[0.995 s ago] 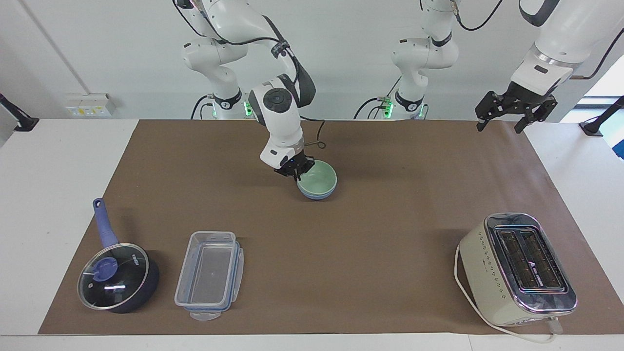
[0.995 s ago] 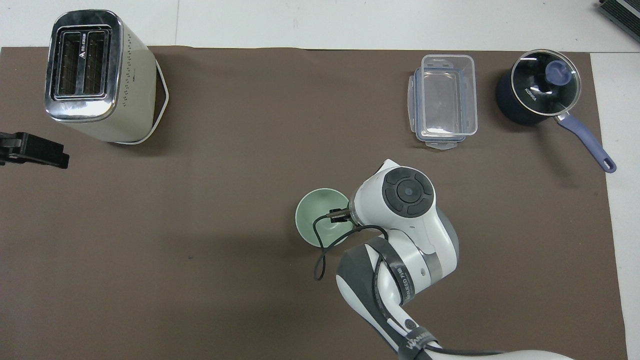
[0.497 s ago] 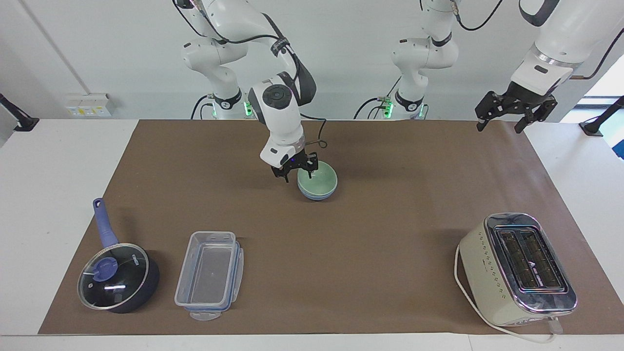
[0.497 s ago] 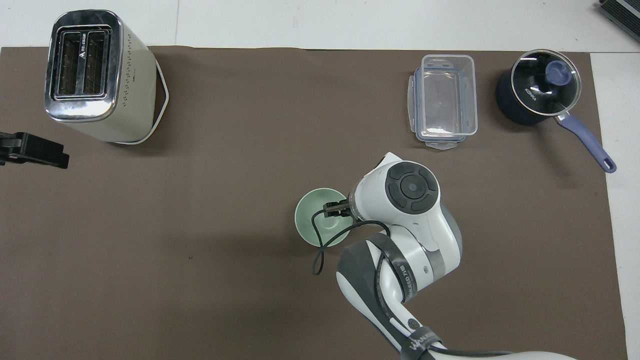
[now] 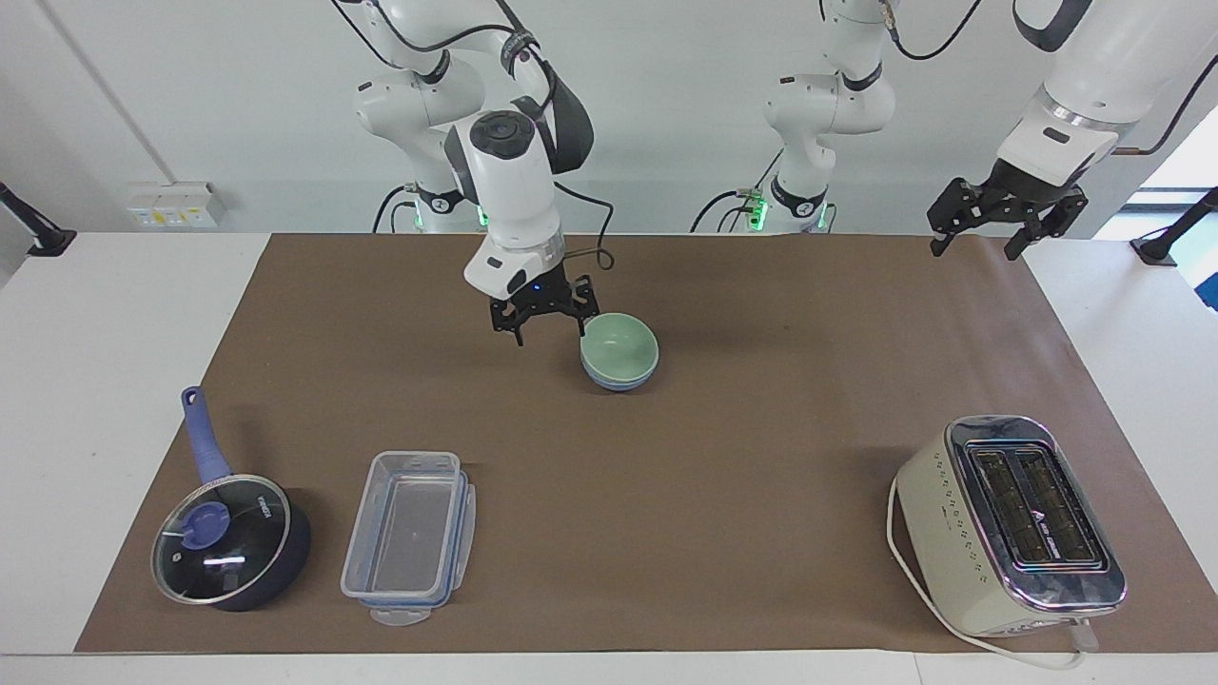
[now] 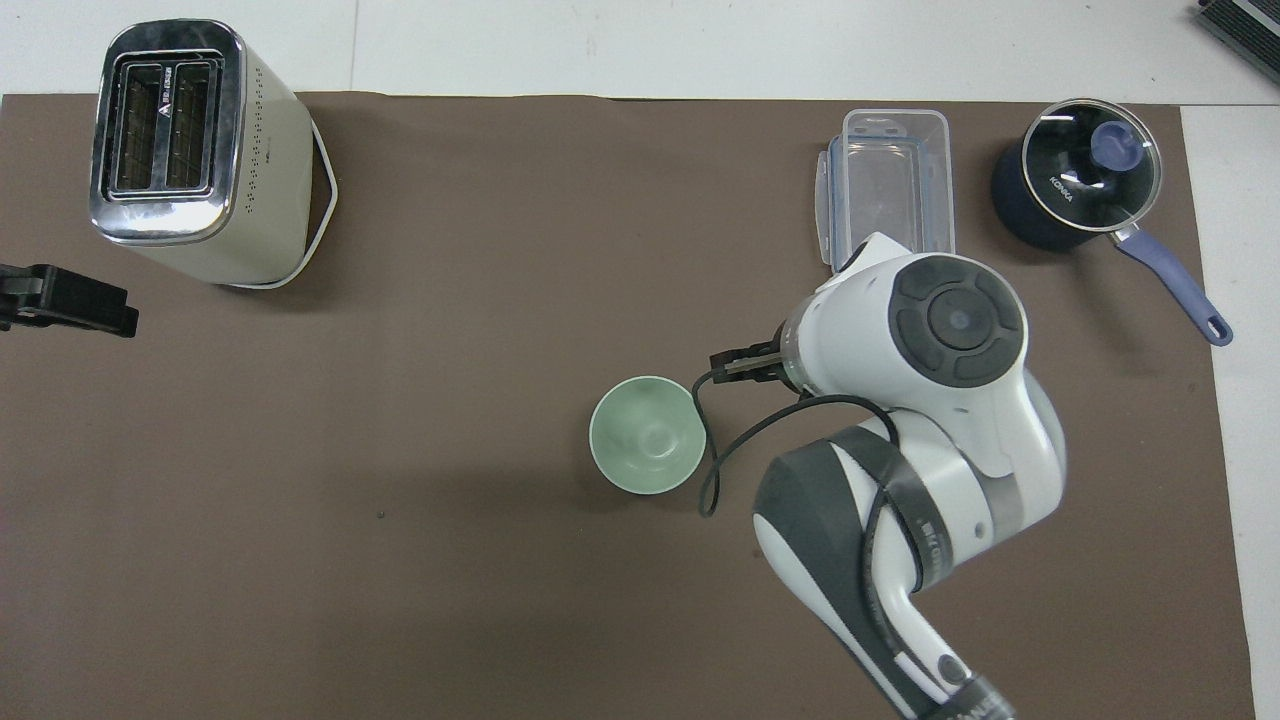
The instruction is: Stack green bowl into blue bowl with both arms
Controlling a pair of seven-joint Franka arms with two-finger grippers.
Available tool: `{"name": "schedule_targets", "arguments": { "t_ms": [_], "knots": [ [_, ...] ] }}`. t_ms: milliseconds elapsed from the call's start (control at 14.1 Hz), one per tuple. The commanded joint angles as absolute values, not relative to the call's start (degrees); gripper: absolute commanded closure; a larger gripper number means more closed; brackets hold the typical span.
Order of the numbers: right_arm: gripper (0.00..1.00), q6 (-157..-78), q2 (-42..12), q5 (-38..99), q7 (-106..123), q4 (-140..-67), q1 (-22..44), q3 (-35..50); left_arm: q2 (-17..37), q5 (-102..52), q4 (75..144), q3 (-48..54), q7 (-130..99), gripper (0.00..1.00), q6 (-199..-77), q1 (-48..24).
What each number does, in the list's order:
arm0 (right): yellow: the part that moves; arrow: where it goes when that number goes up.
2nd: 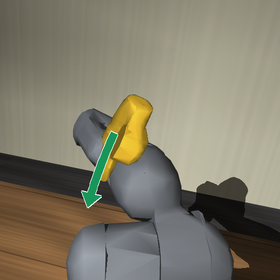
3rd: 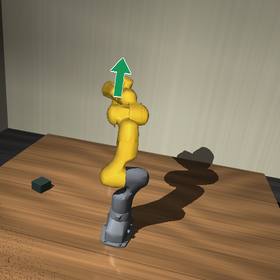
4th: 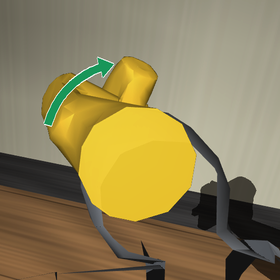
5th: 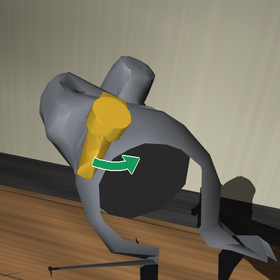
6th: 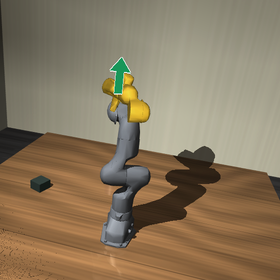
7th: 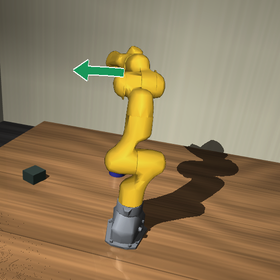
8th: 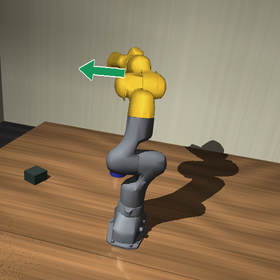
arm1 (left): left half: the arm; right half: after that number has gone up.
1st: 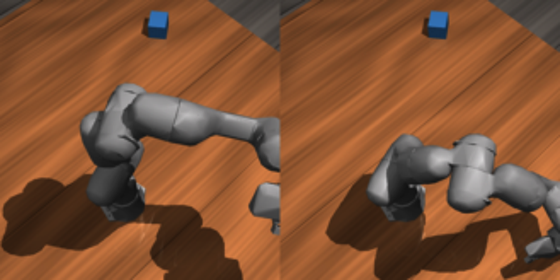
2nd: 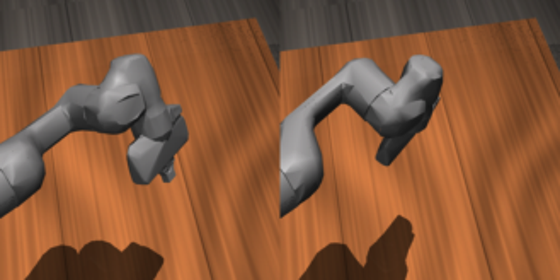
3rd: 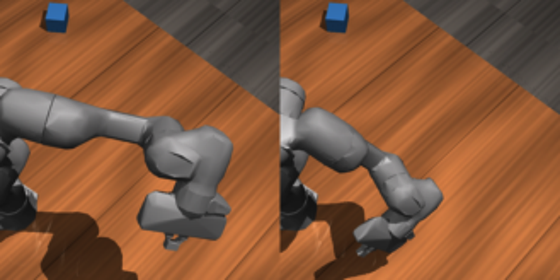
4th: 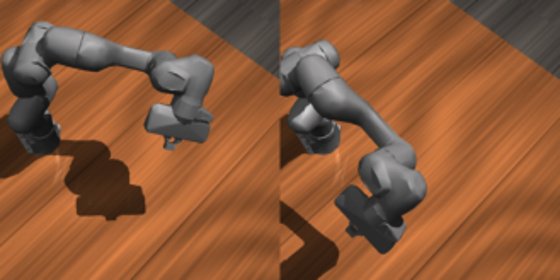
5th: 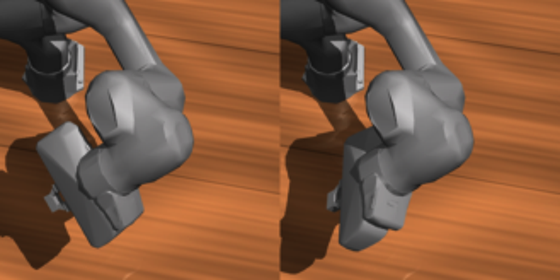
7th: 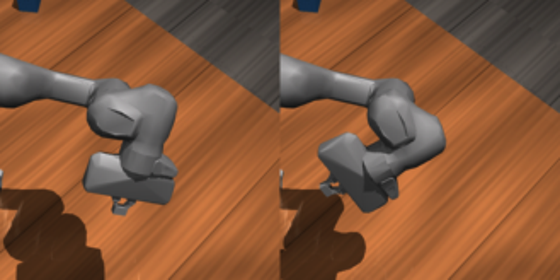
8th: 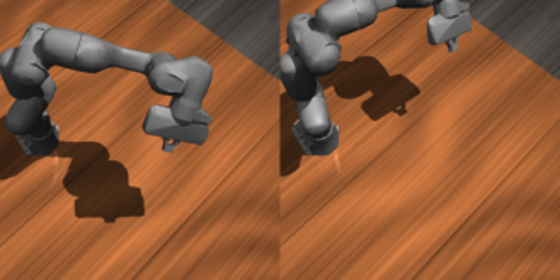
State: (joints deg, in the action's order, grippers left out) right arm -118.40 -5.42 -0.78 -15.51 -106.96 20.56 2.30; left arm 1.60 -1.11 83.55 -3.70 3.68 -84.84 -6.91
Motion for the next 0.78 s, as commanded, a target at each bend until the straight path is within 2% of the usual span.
{"name": "schedule_targets", "arguments": {
  "t_ms": [0,497,711],
  "knots": [
    [0.00,-113.31,-5.01,-2.55,-7.68,-102.76,14.70,2.46,0.35,-1.76,84.73,-3.16,3.69,0.00,-84.46,-6.06],
    [0.00,-101.44,-1.24,-1.50,6.40,-96.86,0.90,2.37,0.35,-1.76,84.73,-3.16,3.69,0.00,-84.46,-6.06],
    [0.00,-96.61,1.93,-1.32,6.59,-96.59,-0.44,2.20,0.35,-1.76,84.73,-3.16,3.69,0.00,-84.46,-6.06]
  ]
}}
